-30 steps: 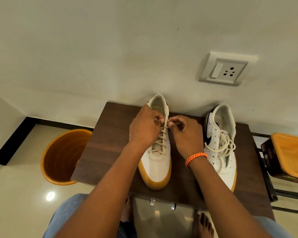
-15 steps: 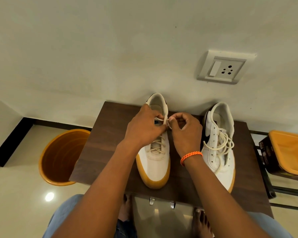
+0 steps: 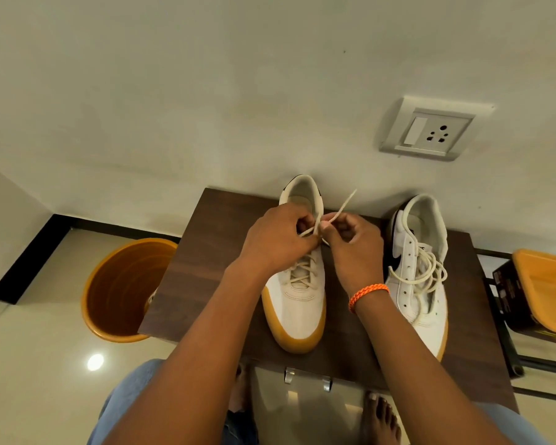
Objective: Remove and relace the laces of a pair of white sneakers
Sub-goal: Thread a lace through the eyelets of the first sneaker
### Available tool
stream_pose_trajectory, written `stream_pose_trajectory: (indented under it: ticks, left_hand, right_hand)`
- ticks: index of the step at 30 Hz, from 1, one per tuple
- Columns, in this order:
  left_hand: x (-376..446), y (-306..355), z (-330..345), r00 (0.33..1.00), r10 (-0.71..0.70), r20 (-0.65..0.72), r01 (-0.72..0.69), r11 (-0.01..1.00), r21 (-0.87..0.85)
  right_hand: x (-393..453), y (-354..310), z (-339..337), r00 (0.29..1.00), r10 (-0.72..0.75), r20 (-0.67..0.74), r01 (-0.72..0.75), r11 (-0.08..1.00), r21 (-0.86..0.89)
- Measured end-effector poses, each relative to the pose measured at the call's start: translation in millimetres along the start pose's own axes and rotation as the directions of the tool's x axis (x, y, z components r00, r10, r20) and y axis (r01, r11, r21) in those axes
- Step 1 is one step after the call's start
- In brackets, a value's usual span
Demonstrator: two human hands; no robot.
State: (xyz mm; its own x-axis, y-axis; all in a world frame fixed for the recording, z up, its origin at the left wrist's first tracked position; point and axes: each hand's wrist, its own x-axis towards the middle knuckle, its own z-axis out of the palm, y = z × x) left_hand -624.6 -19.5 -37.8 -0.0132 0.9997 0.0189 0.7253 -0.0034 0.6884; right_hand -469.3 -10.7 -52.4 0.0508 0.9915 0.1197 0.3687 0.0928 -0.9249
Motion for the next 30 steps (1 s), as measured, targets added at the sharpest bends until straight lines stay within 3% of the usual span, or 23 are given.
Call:
stream_pose_trajectory:
  ticks: [7,15,17,22,25,30]
  left_hand:
    - [2,-2,0,0.999,-0.005,0.036,0.005,1.0,-0.011]
    - [2,-1,-3,0.999,-0.018,0.042,0.019,1.0,-0.024]
    - [2,-1,-3,0.999,-0.016,0.044,0.017,1.0,-0.015]
    - [0,2,-2,1.0,-0.004,0.025,0.004,1.0,-0.013]
    - [-1,2,-1,1.0,0.001,0.02,-0.001,1.0,-0.001]
    - [0,1,-3,0.999,-0.025,0.039,0.026,0.999,-0.019]
  right_hand:
    - [2,2,-5,0.996,-0.073,-0.052,0.063,0.982,-0.178]
    - [9,-7,-16,0.947,-0.093,-0.306,0.078,0.995,-0.06]
    - [10,-8,-16,0.956,-0.037,-0.29,0.043,0.999,0.016]
    - [3,-1,-5,1.0,0.006,0.004,-0.006,0.999,-0.039]
    - [2,-2,-4,0.999,-0.053,-0.014,0.05,0.99,-0.134]
    - [15,-8,-22,0.979,-0.103,-0.174,0.087,0.992,-0.093]
